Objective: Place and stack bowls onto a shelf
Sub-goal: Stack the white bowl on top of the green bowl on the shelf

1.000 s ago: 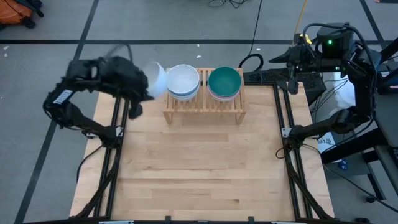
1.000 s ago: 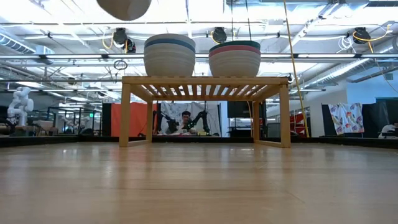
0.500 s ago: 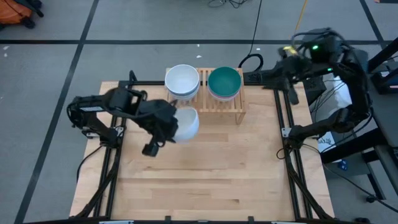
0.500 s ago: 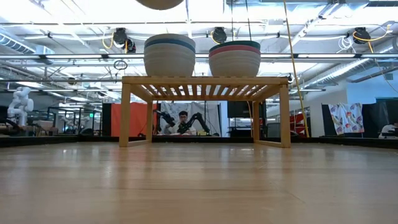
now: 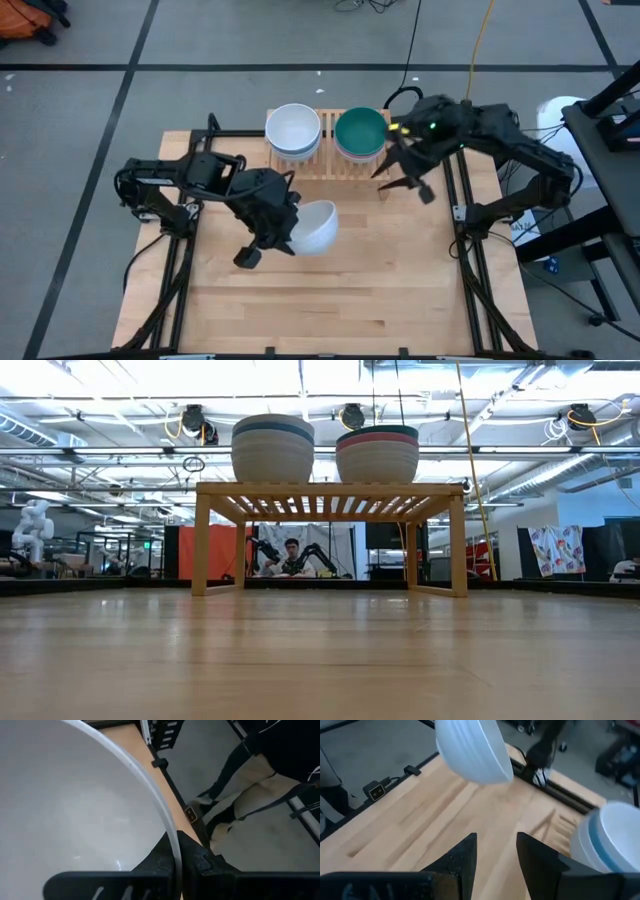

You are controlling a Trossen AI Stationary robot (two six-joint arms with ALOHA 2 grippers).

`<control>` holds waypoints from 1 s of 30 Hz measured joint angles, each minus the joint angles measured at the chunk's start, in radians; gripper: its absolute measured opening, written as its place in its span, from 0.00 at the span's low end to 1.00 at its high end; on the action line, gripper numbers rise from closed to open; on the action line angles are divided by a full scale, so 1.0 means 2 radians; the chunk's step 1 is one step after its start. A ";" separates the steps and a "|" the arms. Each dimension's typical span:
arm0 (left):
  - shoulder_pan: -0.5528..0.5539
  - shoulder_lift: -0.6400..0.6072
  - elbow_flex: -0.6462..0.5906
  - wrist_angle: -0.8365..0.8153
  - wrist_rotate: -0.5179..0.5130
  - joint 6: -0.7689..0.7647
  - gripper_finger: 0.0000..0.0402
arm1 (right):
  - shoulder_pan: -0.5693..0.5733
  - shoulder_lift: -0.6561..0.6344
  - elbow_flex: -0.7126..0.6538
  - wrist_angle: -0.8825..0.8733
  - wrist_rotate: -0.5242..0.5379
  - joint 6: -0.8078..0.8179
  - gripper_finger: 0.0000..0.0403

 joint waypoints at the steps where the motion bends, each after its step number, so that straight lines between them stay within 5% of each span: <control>1: 0.000 0.004 0.000 0.006 0.000 0.003 0.01 | 0.007 0.000 -0.013 0.018 0.000 0.000 0.33; 11: 0.010 0.032 0.000 0.025 0.046 0.054 0.01 | 0.052 0.000 -0.100 0.168 -0.003 0.008 0.33; 18: 0.030 0.046 0.000 0.011 0.079 0.073 0.01 | 0.068 0.000 -0.120 0.200 -0.129 0.045 0.33; 30: 0.037 0.049 0.000 0.029 0.097 0.104 0.01 | 0.081 0.021 -0.120 0.232 -0.129 0.064 0.29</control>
